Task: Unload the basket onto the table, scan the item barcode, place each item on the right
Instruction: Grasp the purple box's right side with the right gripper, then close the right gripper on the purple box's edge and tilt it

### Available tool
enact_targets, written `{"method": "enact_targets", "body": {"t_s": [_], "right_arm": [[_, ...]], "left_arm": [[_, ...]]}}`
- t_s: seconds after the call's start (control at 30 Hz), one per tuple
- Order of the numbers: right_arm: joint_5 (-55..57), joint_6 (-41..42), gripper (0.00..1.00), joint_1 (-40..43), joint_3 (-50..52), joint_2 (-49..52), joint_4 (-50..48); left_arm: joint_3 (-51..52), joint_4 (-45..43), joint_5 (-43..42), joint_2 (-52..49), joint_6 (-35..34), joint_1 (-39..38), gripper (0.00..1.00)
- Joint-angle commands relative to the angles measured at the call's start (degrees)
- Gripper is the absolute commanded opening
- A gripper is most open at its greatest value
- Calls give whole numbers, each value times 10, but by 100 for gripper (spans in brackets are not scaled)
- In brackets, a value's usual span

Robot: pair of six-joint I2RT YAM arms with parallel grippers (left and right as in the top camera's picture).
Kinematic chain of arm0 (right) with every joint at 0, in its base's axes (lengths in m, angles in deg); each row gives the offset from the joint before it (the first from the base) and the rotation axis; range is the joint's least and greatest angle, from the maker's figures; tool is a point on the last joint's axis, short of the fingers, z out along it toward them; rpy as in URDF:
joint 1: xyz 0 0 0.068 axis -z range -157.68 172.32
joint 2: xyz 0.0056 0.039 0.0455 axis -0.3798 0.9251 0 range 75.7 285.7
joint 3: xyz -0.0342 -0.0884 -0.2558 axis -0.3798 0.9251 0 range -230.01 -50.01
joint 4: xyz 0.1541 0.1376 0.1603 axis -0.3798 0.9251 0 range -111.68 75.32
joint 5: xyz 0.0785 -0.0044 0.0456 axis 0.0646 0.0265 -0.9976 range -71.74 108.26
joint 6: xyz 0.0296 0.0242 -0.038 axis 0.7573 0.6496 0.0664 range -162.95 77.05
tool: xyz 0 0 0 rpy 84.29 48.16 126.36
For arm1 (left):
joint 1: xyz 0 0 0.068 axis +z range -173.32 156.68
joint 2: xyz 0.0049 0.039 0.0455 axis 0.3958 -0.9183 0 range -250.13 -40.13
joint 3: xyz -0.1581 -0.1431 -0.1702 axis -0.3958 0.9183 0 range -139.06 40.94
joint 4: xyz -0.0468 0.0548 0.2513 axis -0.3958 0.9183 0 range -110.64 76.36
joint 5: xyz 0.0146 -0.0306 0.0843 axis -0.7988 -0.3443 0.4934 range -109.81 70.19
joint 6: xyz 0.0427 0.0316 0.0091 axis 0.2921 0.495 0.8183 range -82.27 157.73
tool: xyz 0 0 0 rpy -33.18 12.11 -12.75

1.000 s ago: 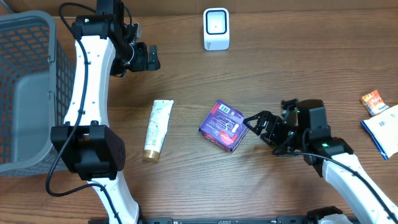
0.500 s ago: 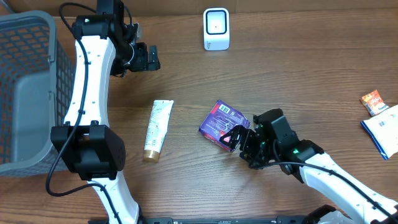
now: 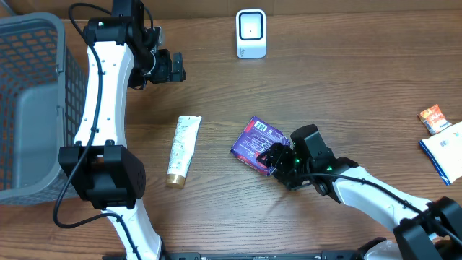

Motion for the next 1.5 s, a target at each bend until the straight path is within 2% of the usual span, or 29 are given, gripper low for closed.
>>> {"method": "enact_targets", "body": {"t_s": [0.0, 0.13, 0.17, 0.2, 0.3, 0.43, 0.53, 0.6, 0.67, 0.7, 0.73, 0.8, 0.87, 1.0, 1.13, 1.23, 1.3, 1.47], "right_arm": [[-1, 7, 55, -4, -1, 2, -9], [10, -29, 27, -4, -1, 2, -1], [10, -64, 22, -4, -1, 2, -1], [8, -134, 16, -3, -1, 2, -1], [-21, -238, 8, 9, -11, 1, -13], [-109, -460, 14, 37, -48, 1, 8], [-105, -575, 20, 59, -78, 1, 66], [-83, -627, 21, 76, -97, 1, 108], [-24, -655, 31, 96, -121, 1, 164], [-8, -658, 44, 101, -128, 1, 177], [7, -659, 69, 108, -136, 1, 190], [12, -658, 100, 122, -151, 1, 206], [-1, -627, 100, 135, -170, 1, 222], [-82, -496, 100, 161, -179, 1, 240], [-144, -399, 100, 180, -145, 1, 230], [-147, -312, 100, 180, -102, 1, 222], [-154, -271, 100, 180, -71, 1, 196], [-195, -143, 100, 180, 27, 1, 38]], "left_arm": [[-8, -1, 1, 9, 13, 2, 100], [-8, -1, 1, 9, 13, 2, 100], [-8, -1, 1, 9, 13, 2, 100], [-8, -1, 1, 9, 13, 2, 100], [-8, -1, 1, 9, 13, 2, 100], [-8, -1, 1, 9, 13, 2, 100], [-8, -1, 1, 9, 13, 2, 100], [-8, -1, 1, 9, 13, 2, 100], [-8, -1, 1, 9, 13, 2, 100], [-8, -1, 1, 9, 13, 2, 100], [-8, -1, 1, 9, 13, 2, 100], [-8, -1, 1, 9, 13, 2, 100], [-8, -1, 1, 9, 13, 2, 100], [-8, -1, 1, 9, 13, 2, 100], [-8, -1, 1, 9, 13, 2, 100], [-8, -1, 1, 9, 13, 2, 100], [-8, -1, 1, 9, 13, 2, 100], [-8, -1, 1, 9, 13, 2, 100]]}}
